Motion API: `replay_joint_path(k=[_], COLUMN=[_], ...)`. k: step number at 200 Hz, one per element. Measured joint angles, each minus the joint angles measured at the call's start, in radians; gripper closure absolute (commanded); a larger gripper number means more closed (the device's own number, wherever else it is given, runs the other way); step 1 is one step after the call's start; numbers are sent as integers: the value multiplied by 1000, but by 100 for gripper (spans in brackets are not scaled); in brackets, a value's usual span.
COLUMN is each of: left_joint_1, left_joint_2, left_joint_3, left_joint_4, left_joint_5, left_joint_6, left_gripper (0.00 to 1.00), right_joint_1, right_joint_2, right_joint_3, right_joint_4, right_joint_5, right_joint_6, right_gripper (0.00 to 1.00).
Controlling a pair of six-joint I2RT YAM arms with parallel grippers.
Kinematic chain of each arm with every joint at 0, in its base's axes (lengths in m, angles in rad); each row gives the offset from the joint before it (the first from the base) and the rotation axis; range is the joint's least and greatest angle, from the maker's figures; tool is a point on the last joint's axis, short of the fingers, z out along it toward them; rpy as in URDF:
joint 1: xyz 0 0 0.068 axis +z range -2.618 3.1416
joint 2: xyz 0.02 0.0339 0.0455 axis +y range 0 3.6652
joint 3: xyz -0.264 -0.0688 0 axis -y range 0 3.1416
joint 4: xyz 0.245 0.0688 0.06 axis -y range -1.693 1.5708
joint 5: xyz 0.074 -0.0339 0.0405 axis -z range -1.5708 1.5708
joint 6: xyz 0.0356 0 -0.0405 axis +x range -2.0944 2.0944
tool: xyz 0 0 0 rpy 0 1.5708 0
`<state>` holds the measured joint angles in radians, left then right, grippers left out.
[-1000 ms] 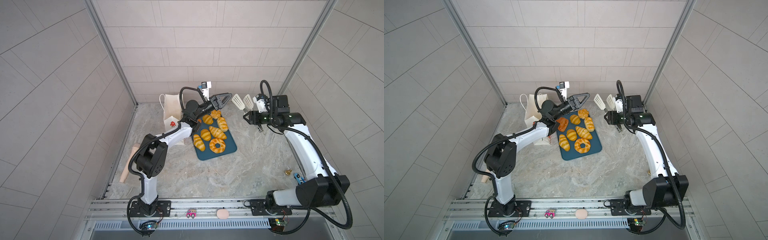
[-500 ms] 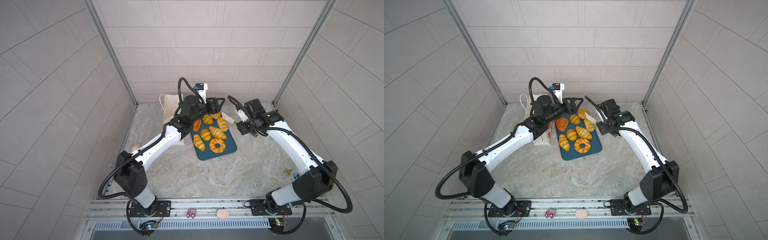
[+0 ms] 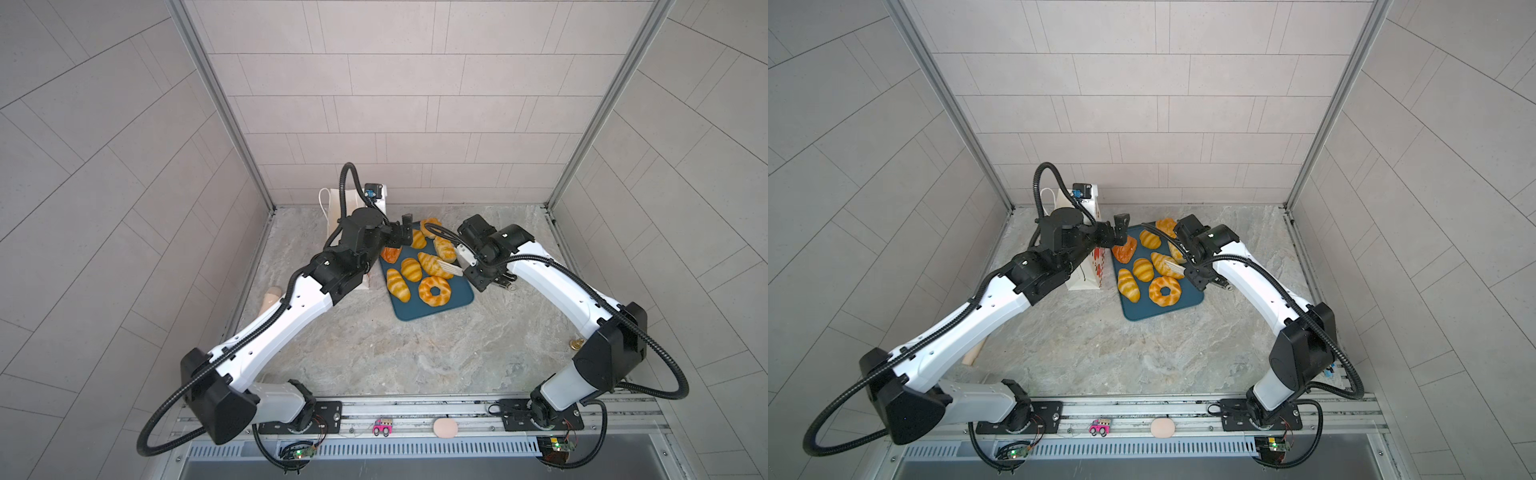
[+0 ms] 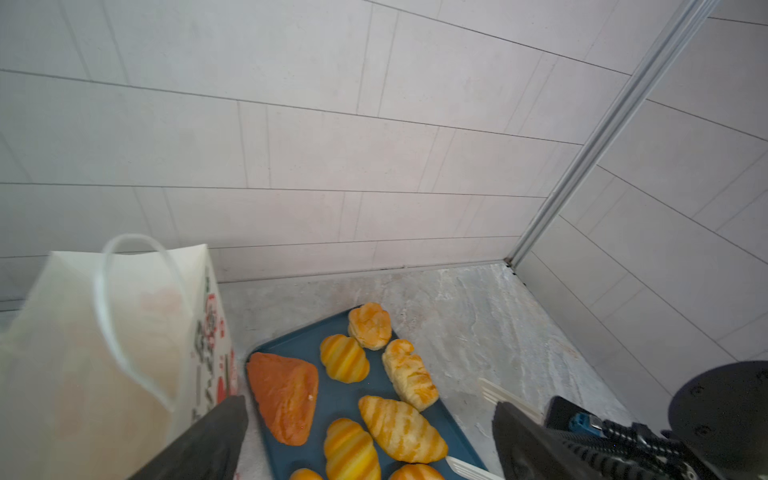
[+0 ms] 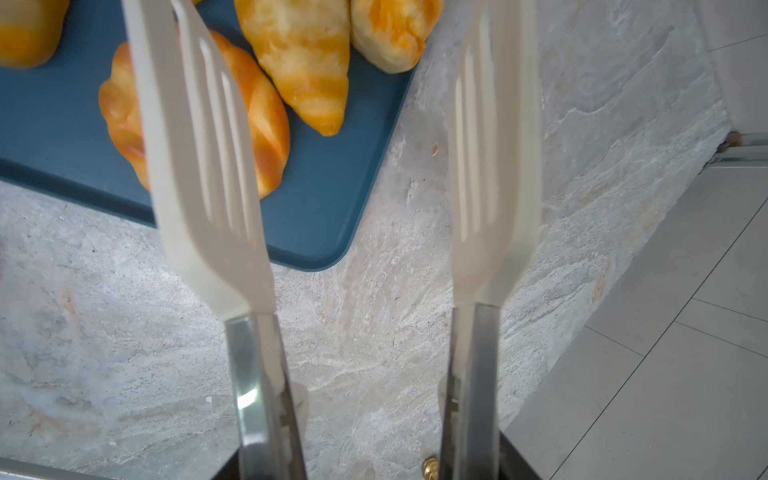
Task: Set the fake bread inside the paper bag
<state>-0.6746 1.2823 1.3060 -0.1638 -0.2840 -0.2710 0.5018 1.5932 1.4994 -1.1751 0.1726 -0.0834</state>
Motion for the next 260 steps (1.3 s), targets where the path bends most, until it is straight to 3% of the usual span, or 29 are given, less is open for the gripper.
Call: replay_joint_path(k=[57, 89, 112, 156, 260], left_joint_1=[42, 171, 212, 230, 240], left_joint_2=[-216, -285, -337, -392, -436], left_joint_3=[-88, -95, -132, -172, -208], left_joint_4=[-84, -160, -194, -254, -279], left_joint_5=[-216, -237, -241, -231, -229], left_joint_6=[73, 53, 42, 23, 25], left_gripper=[0, 0, 0, 0, 0], right_joint_1=[87, 88, 87, 81, 52], right_joint_2=[51, 79, 127, 180, 139], right_joint_3=[-44, -53, -53, -52, -50], right_joint_4=[-78, -90, -80, -68, -29], right_joint_5=[8, 5, -9, -48, -180], right_joint_6=[138, 194, 222, 268, 344], right_gripper=[38, 39, 39, 40, 41])
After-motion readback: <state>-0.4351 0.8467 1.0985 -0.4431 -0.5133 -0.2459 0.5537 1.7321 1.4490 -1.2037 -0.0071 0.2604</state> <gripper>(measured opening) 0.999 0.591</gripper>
